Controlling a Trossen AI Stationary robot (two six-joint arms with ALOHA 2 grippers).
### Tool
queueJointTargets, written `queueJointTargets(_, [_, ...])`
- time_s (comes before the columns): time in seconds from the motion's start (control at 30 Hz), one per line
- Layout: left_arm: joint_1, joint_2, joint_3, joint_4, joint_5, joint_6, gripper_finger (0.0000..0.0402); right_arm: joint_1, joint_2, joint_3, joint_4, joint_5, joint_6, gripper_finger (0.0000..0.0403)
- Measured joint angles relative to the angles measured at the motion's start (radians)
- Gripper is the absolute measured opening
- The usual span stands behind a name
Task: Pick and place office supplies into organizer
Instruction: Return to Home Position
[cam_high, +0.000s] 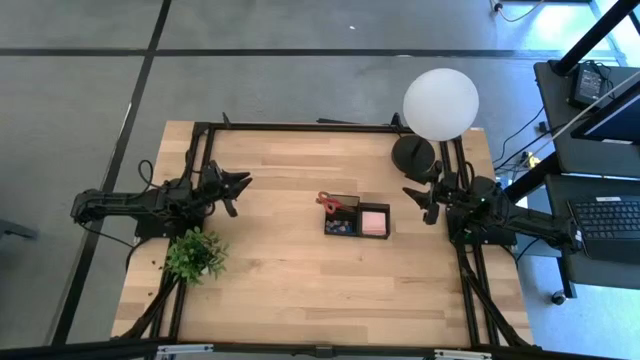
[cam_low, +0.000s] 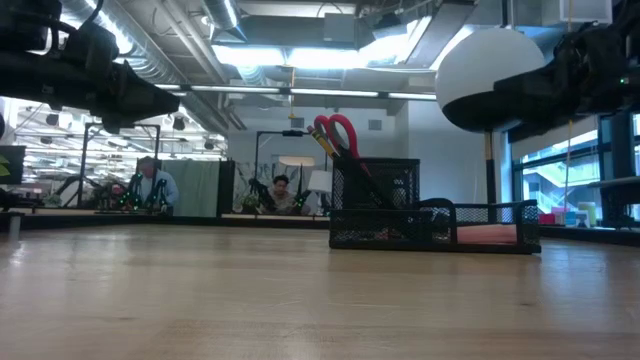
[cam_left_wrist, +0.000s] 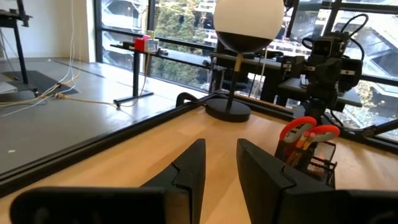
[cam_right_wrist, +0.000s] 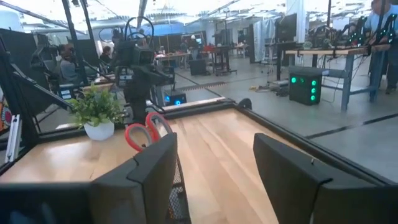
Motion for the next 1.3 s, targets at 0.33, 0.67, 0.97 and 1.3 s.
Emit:
queueJointTargets(0.33, [0.000,0.000,0.000,0.001,0.000,0.000,0.0086,0.000,0.005,0.000,-0.070,-0.008,0.020,0.0217])
queueJointTargets(0.67, [0.000,0.000,0.000,0.001,0.000,-0.001,0.0086,0.000,0.005,0.000,-0.070,-0.009,0.018,0.0217])
queueJointTargets(0.97, [0.000,0.000,0.000,0.001,0.000,-0.001,0.0086,0.000,0.005,0.001,-0.070,-0.010,0.018,0.0217])
queueJointTargets(1.3, [0.000,0.000,0.000,0.001,0.000,-0.001,0.0086,0.000,0.005,0.001,-0.070,-0.010,0.018,0.0217])
